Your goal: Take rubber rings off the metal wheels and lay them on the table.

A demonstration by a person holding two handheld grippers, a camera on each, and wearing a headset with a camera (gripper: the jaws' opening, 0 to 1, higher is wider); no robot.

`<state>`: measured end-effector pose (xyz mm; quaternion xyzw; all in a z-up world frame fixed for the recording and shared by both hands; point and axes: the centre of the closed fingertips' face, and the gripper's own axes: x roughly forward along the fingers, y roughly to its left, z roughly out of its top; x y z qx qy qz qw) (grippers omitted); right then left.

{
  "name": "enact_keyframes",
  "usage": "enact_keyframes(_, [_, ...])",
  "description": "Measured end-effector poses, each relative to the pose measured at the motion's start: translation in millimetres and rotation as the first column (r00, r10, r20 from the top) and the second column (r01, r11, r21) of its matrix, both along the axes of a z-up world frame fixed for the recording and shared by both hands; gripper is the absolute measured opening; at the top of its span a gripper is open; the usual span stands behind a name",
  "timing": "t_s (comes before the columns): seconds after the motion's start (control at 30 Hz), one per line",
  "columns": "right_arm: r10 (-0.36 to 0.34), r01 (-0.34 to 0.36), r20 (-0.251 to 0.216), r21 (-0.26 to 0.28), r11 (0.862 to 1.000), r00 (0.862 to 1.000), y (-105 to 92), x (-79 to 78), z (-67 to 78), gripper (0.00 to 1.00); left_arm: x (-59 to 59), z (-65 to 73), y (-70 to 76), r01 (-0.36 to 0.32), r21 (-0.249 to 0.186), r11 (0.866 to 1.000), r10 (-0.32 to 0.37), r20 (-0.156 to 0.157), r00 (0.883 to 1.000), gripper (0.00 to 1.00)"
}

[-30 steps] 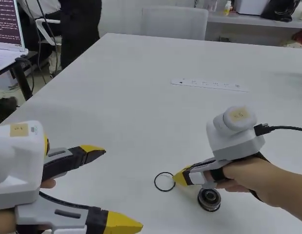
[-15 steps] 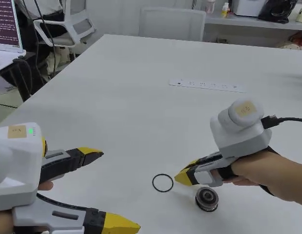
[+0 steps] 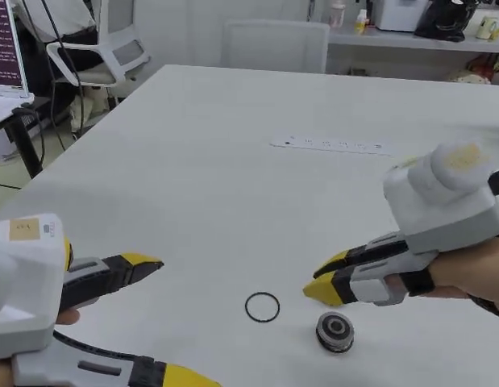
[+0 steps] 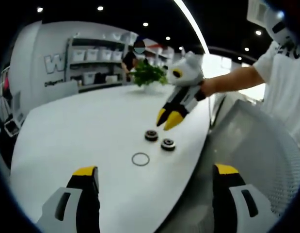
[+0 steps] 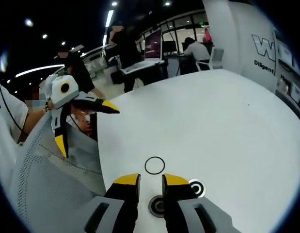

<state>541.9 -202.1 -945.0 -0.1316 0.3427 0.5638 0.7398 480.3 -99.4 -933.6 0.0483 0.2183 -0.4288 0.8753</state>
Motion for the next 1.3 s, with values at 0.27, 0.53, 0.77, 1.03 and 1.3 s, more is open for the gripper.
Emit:
enact_keyframes(0.27, [-0.031, 0.029, 0.031, 0.065, 0.997, 0.999, -19.3, -3.5, 25.2, 0.17, -0.5, -2.7, 0.5, 0.018, 0.035, 0.999, -0.018, -0.004, 1.000, 0.99])
enact_keyframes(0.53, [-0.102, 0.097, 0.032, 0.123, 0.988, 0.994, -49.9, -6.2, 35.4, 0.22, -0.3, 0.9, 0.0, 0.034, 0.061, 0.998, -0.034, 0.004, 0.999, 0.99])
enact_keyframes(0.77, [-0.196, 0.191, 0.015, 0.156, 0.969, 0.981, -81.3, -4.2, 29.6, 0.23, 3.6, 5.0, 1.3, 0.034, 0.068, 0.997, -0.035, 0.015, 0.999, 0.99])
enact_keyframes(1.03, [-0.259, 0.256, -0.005, 0.160, 0.953, 0.966, -101.1, -7.9, 18.7, 0.23, 11.2, 16.4, -0.8, 0.045, 0.086, 0.995, -0.049, 0.045, 0.998, 0.98])
enact_keyframes(1.3, [-0.279, 0.276, -0.005, 0.156, 0.948, 0.960, -111.3, -11.9, 6.7, 0.24, 25.9, 34.4, -14.6, 0.093, 0.111, 0.989, -0.104, 0.098, 0.990, 0.93])
